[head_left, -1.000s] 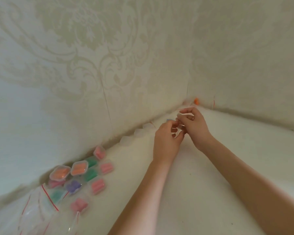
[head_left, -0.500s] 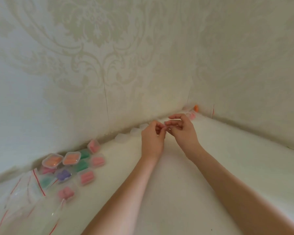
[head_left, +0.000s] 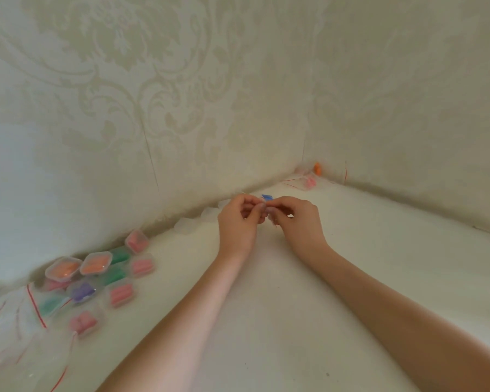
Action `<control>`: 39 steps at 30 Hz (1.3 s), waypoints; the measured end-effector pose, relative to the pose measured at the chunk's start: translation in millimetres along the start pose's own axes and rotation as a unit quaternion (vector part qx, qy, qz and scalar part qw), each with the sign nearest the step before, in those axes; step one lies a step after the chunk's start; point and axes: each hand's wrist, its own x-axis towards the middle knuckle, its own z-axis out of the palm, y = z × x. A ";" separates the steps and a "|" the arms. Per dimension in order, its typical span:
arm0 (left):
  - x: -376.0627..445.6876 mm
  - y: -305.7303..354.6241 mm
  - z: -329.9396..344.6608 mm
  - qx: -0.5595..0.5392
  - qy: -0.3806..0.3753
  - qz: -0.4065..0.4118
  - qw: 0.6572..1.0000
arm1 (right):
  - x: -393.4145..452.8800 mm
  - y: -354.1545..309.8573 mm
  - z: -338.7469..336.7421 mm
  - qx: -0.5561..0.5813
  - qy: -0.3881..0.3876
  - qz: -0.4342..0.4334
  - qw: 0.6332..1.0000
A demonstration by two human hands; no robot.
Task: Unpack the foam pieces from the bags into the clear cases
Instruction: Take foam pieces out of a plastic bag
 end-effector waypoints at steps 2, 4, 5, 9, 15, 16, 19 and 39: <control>-0.6 0.2 1.4 0.030 0.006 0.015 0.999 | 0.3 1.9 -0.3 0.008 0.015 0.009 1.000; -2.1 2.5 4.1 0.076 0.011 0.037 0.996 | -0.2 1.8 1.0 0.006 0.037 0.010 0.999; -3.0 3.4 5.3 0.091 0.009 0.046 0.995 | -0.6 0.3 1.5 0.001 0.045 0.007 0.999; -6.5 5.3 7.7 0.121 -0.024 0.072 0.990 | -9.1 -12.0 4.8 -0.019 0.004 -0.024 1.000; -5.9 8.1 9.6 0.111 -0.045 0.046 0.992 | -17.0 -19.4 11.6 -0.011 -0.030 -0.053 0.998; -6.3 9.1 10.0 0.103 -0.046 0.039 0.993 | -17.1 -19.3 11.4 -0.004 -0.031 -0.054 0.998; -7.7 11.1 10.0 0.101 -0.046 0.032 0.993 | -17.4 -19.7 11.9 0.014 -0.030 -0.058 0.998; -14.5 12.9 9.3 0.405 -0.038 0.126 0.905 | -14.3 -26.8 3.1 -0.109 0.007 -0.056 0.992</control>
